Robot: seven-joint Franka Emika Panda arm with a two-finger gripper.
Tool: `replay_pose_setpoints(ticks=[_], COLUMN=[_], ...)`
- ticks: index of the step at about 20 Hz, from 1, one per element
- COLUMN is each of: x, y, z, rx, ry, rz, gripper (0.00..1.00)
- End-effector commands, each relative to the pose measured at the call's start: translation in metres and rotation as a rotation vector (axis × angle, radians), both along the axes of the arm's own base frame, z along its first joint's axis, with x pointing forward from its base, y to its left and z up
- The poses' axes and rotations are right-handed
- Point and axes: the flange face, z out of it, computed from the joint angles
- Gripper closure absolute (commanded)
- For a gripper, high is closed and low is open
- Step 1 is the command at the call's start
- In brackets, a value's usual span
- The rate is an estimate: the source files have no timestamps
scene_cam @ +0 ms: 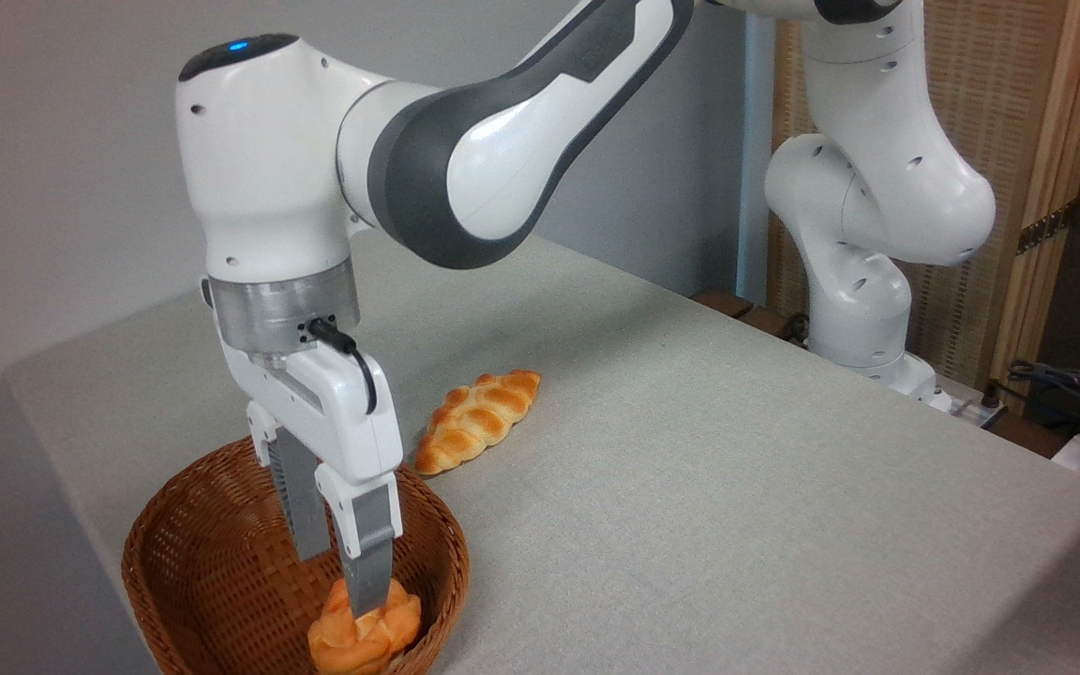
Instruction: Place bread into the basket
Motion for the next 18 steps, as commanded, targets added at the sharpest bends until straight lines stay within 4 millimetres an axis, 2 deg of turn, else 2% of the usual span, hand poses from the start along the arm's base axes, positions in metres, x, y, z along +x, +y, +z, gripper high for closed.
replay_pose_setpoints(ticks=[1, 4, 9, 11, 13, 18], x=[-0.015, -0.040, -0.088, -0.105, -0.112, -0.113], y=[0.000, 0.003, -0.009, -0.012, -0.014, -0.011], z=[0.036, 0.064, 0.117, 0.128, 0.133, 0.134], rx=[-0.041, -0.094, -0.194, -0.198, -0.196, -0.189], ry=[-0.014, 0.049, 0.133, 0.172, 0.180, 0.175], rz=[0.038, 0.067, 0.070, 0.056, 0.045, 0.038], gripper=[0.00, 0.00, 0.00, 0.00, 0.00, 0.00])
